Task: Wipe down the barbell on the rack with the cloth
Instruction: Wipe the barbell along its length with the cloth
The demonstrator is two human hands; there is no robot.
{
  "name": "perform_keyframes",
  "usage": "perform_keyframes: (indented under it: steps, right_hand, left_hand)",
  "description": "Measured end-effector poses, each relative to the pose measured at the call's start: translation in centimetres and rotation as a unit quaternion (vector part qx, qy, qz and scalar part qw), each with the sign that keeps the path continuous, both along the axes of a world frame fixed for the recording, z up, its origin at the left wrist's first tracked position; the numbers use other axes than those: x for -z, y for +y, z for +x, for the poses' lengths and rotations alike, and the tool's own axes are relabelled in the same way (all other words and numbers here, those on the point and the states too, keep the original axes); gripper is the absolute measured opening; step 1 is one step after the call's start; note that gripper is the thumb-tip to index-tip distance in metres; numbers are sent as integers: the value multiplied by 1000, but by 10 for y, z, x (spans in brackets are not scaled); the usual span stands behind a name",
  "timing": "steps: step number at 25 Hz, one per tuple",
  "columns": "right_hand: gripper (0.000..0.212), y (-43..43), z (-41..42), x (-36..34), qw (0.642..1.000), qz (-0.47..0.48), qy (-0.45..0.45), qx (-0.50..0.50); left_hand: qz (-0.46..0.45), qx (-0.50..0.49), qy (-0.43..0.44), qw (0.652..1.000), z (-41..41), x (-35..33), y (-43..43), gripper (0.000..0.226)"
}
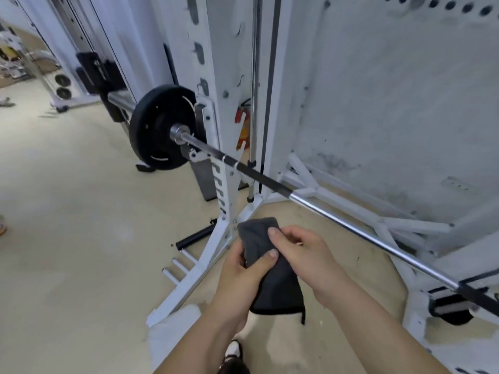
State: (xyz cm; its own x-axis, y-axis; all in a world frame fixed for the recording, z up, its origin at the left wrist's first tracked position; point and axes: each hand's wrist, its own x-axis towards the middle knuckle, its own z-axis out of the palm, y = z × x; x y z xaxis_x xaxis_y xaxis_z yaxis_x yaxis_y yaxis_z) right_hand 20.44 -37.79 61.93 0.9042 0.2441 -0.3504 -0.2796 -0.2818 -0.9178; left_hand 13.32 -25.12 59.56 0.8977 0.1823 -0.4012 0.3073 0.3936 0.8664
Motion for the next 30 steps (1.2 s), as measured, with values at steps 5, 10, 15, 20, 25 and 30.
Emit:
perform_keyframes:
  steps: [5,10,15,20,25,30]
  right_hand:
    - [35,37,84,-2,991,-94,7,-96]
    - [30,117,210,10,989,-114,-51,-80]
    - [17,170,294,25,984,-147,-69,-70]
    - [13,202,335,62,973,-188,-50,-126]
    - [34,222,351,85,956,-227,-36,-181]
    - [35,236,358,94,926,-297,-46,-227]
  left_hand:
    - [84,-117,126,982,80,14,62,30]
    - [134,-160,120,971,205,12,157,26]
    - [299,-218,39,928,300,-9,251,52]
    - [585,-39,90,805,366,38,283,58]
    - [590,-65,112,797,368,57,260,56]
    - [629,-7,82,773,354,61,275,48]
